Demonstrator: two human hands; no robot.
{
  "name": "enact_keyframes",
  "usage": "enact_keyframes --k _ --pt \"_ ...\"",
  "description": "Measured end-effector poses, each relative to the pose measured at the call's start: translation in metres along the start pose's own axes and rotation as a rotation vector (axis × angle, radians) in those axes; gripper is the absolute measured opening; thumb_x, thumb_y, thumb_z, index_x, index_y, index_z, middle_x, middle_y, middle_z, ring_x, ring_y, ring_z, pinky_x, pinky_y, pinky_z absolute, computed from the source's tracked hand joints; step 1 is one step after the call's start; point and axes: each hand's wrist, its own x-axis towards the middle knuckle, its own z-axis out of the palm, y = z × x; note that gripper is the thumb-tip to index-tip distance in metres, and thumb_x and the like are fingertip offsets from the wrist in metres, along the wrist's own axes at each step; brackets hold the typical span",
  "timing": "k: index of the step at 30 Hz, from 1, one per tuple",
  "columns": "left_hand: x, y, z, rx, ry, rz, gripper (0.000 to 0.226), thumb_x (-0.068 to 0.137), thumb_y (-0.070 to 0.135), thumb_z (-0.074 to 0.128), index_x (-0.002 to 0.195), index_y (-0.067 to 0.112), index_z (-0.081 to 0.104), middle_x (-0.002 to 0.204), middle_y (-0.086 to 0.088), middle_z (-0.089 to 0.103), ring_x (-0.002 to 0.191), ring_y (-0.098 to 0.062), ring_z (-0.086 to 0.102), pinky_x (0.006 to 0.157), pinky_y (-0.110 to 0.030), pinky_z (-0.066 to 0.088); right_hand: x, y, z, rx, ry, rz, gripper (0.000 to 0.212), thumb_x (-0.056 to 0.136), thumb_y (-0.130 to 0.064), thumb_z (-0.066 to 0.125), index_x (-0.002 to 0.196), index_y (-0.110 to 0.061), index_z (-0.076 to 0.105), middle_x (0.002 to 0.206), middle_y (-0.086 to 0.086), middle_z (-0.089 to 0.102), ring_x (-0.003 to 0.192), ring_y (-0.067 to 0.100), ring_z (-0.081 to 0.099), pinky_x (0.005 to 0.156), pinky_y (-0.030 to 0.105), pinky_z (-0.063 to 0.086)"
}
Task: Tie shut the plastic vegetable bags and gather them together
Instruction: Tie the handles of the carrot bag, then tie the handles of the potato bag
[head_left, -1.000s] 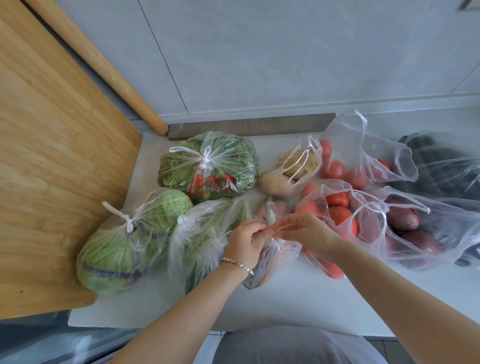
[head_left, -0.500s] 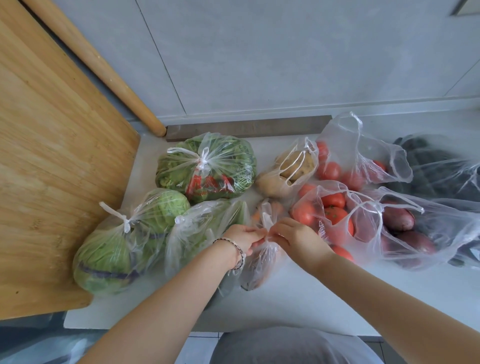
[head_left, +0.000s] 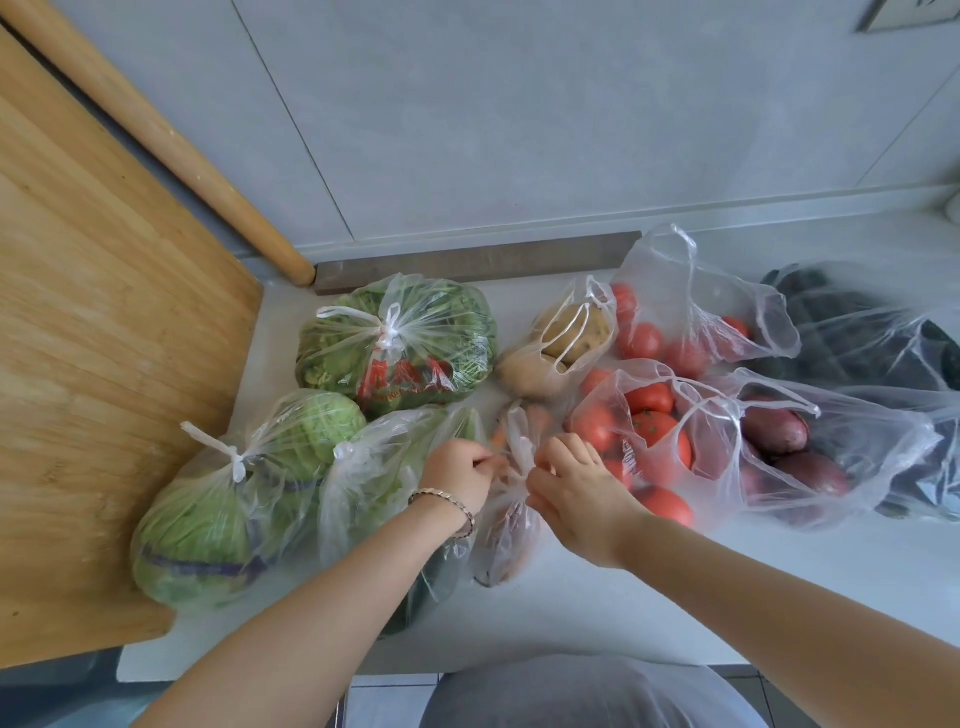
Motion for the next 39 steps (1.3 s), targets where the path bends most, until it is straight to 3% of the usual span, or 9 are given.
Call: enact_keyframes --k 5,10,13,19,23,27,30,34,39 --pt "0.001 -0.011 0.006 0.136 -0.041 0.014 0.029 0.088 0.022 0.055 0.077 0.000 0.070 0.069 -0.011 0.059 0.067 -0.017 0.050 0.055 -0.021 0.032 -0.012 0.001 0.005 0.110 -0.133 0.083 0.031 0.085 -0.035 0.039 0.074 -0.016 0.060 0.084 0.003 0.052 0.083 0.017 0.032 0.074 0.032 0.048" --pt "0.009 0.007 -0.012 0.241 -0.183 0.124 0.023 0.089 0.025 0.056 0.093 0.007 0.069 0.092 -0.008 0.069 0.073 -0.014 0.052 0.069 -0.022 0.039 -0.002 0.011 -0.016 0.300 -0.390 0.336 0.021 0.092 -0.034 0.047 0.096 -0.017 0.058 0.113 0.002 0.042 0.109 0.019 0.030 0.101 0.035 0.031" --pt "0.020 0.026 -0.025 0.295 -0.168 0.257 0.022 0.089 0.023 0.054 0.106 0.010 0.062 0.109 -0.005 0.063 0.092 -0.015 0.056 0.086 -0.025 0.046 0.023 0.029 -0.038 0.284 -0.249 0.399 0.015 0.092 -0.023 0.047 0.097 -0.016 0.060 0.112 0.006 0.045 0.111 0.025 0.032 0.104 0.040 0.027" --pt "0.067 0.072 -0.026 0.200 0.047 0.315 0.050 0.086 0.017 0.058 0.132 0.010 0.039 0.135 -0.008 0.044 0.123 -0.021 0.045 0.104 -0.029 0.034 0.081 0.080 -0.070 0.273 0.189 0.630 0.046 0.084 -0.004 0.052 0.128 -0.007 0.044 0.134 0.017 0.036 0.122 0.034 0.033 0.105 0.036 0.027" --pt "0.092 0.097 -0.007 0.178 -0.029 0.277 0.047 0.085 0.018 0.059 0.128 0.010 0.044 0.128 -0.009 0.053 0.118 -0.024 0.050 0.100 -0.031 0.038 0.101 0.107 -0.060 0.285 -0.025 0.649 0.056 0.088 -0.014 0.052 0.139 -0.020 0.031 0.149 0.006 0.021 0.135 0.028 0.019 0.112 0.039 0.024" --pt "0.109 0.097 0.005 0.143 0.035 0.207 0.018 0.091 0.017 0.048 0.098 0.006 0.062 0.093 -0.015 0.069 0.084 -0.030 0.062 0.073 -0.033 0.047 0.110 0.122 -0.050 0.309 -0.112 0.587 0.032 0.086 -0.012 0.055 0.118 -0.016 0.055 0.140 0.005 0.037 0.132 0.026 0.027 0.107 0.036 0.030" --pt "0.111 0.095 -0.002 0.044 0.114 0.176 0.026 0.094 0.021 0.042 0.089 0.003 0.061 0.084 -0.015 0.069 0.070 -0.026 0.057 0.067 -0.032 0.043 0.115 0.132 -0.051 0.346 -0.048 0.604 0.023 0.083 -0.003 0.048 0.071 -0.021 0.056 0.118 0.009 0.052 0.116 0.028 0.044 0.092 0.033 0.041" --pt "0.114 0.091 -0.024 0.029 0.318 0.183 0.027 0.093 0.018 0.041 0.075 0.000 0.051 0.068 -0.015 0.055 0.062 -0.029 0.048 0.052 -0.034 0.035 0.122 0.129 -0.062 0.426 0.078 0.697 0.029 0.095 -0.018 0.041 0.086 -0.006 0.065 0.113 0.011 0.053 0.107 0.024 0.049 0.087 0.031 0.041" --pt "0.108 0.077 -0.058 0.169 0.466 0.292 0.022 0.088 0.011 0.052 0.070 -0.002 0.053 0.079 -0.006 0.045 0.066 -0.021 0.043 0.060 -0.027 0.031 0.124 0.109 -0.080 0.533 0.179 0.631 0.041 0.092 -0.021 0.047 0.052 -0.014 0.048 0.096 -0.002 0.048 0.096 0.014 0.046 0.084 0.021 0.038"
